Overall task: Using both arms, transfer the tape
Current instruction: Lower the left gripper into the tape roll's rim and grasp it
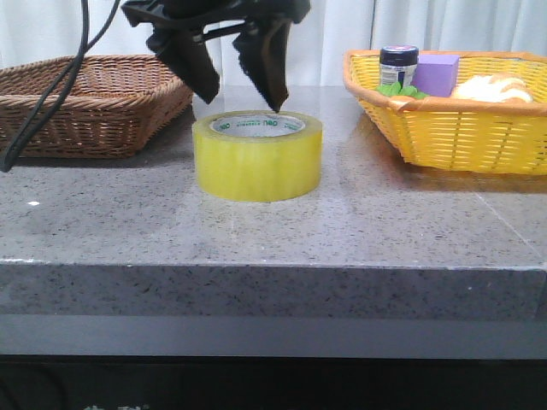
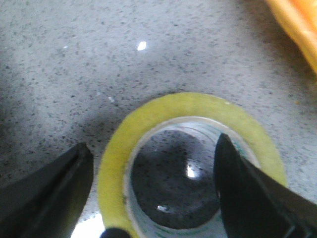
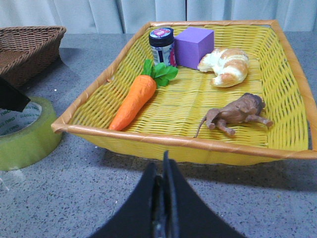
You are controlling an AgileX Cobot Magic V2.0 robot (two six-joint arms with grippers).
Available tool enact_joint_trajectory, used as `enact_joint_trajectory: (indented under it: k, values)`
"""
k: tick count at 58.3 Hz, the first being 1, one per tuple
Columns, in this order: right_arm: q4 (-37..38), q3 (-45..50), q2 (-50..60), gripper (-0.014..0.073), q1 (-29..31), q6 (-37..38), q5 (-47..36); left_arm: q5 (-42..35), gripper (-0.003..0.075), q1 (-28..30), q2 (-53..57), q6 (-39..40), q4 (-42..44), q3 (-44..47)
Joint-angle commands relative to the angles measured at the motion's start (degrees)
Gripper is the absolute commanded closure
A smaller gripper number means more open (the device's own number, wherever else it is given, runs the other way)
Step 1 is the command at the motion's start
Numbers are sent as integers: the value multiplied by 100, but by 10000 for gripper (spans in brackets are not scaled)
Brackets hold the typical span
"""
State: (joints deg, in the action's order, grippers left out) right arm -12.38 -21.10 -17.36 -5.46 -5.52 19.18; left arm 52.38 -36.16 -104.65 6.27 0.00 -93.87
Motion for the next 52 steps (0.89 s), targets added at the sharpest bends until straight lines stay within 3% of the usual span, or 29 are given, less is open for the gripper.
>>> enact_joint_trajectory:
  k: [1, 26, 45, 52]
  values:
    - [21, -137, -45, 662, 27, -52, -483, -111, 227, 70, 210, 60, -40, -196]
    - [21, -137, -45, 662, 27, -52, -489, 155, 240, 70, -18, 50, -51, -196]
    - [21, -137, -45, 662, 27, -52, -494, 165, 556, 70, -18, 39, -51, -196]
    - [21, -137, -45, 662, 27, -52, -494, 165, 635, 70, -18, 39, -51, -210]
